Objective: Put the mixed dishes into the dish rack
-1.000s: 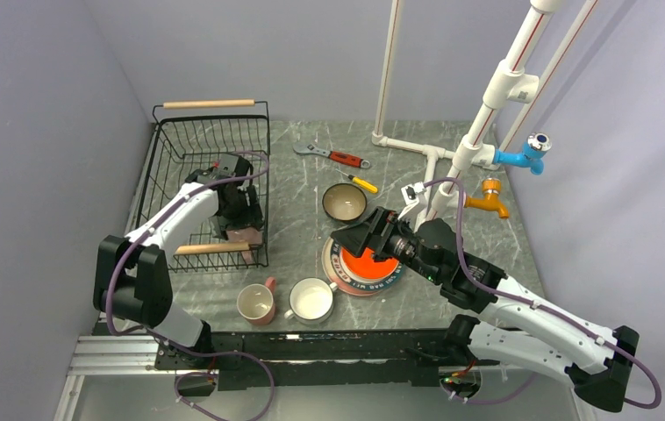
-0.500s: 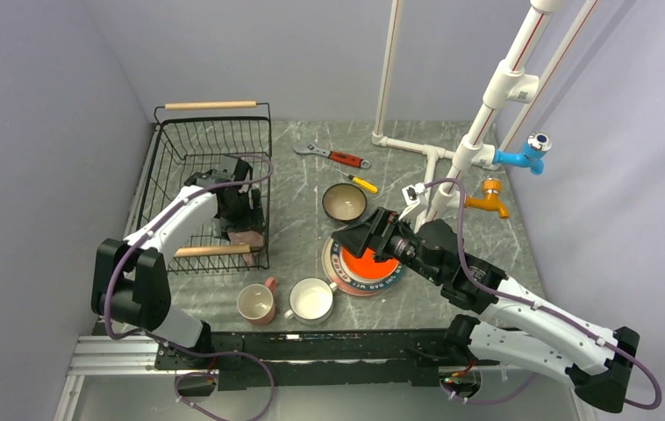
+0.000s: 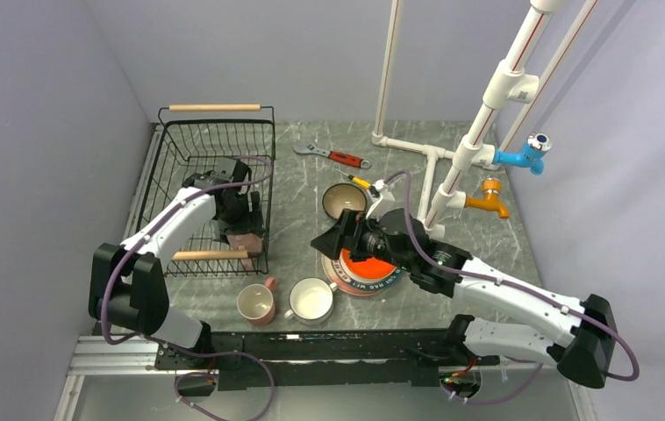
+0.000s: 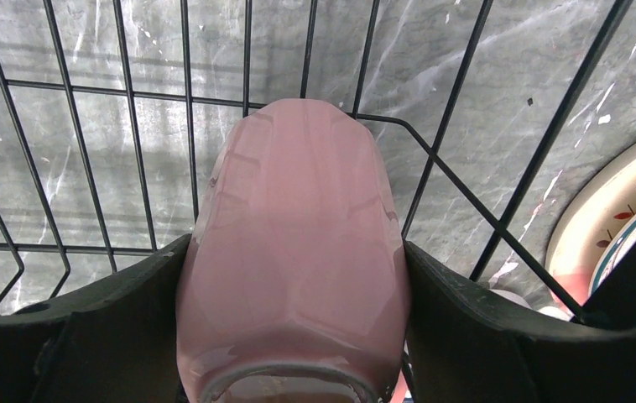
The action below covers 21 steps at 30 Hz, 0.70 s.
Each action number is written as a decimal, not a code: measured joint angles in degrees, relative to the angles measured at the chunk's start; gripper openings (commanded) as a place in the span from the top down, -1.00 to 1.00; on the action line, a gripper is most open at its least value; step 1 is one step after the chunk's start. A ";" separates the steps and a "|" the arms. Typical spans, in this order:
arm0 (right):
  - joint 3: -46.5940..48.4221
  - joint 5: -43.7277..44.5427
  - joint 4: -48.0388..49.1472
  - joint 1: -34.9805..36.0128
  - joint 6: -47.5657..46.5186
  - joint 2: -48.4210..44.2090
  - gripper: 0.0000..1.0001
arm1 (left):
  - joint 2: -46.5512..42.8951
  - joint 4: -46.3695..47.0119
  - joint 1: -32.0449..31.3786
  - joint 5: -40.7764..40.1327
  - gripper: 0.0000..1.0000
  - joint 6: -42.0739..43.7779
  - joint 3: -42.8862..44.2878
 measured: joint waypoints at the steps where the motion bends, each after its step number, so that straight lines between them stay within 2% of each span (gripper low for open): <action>1: 0.39 -0.20 0.28 0.33 -0.13 1.03 -0.86 | 0.00 -0.26 0.00 -0.02 -0.38 -0.13 0.07; 3: 1.42 -0.37 0.70 1.20 -0.68 3.19 -0.88 | 0.00 -0.61 0.00 0.00 -0.58 -0.55 0.09; 4: 2.10 -0.39 1.05 1.84 -1.05 4.57 -0.89 | 0.00 -0.79 0.00 0.02 -0.87 -0.70 0.09; 5: 3.02 -0.37 1.62 2.54 -1.49 6.36 -0.89 | 0.00 -0.96 0.00 0.02 -0.97 -1.07 0.09; 17: 10.51 -0.94 6.88 4.70 -2.47 21.27 -0.86 | -0.35 -3.13 -0.11 -0.28 -0.99 -0.50 0.09; 21: 11.89 -1.20 8.59 4.70 -1.95 24.50 -0.64 | -0.63 -4.98 -0.11 -0.96 -0.99 1.01 1.60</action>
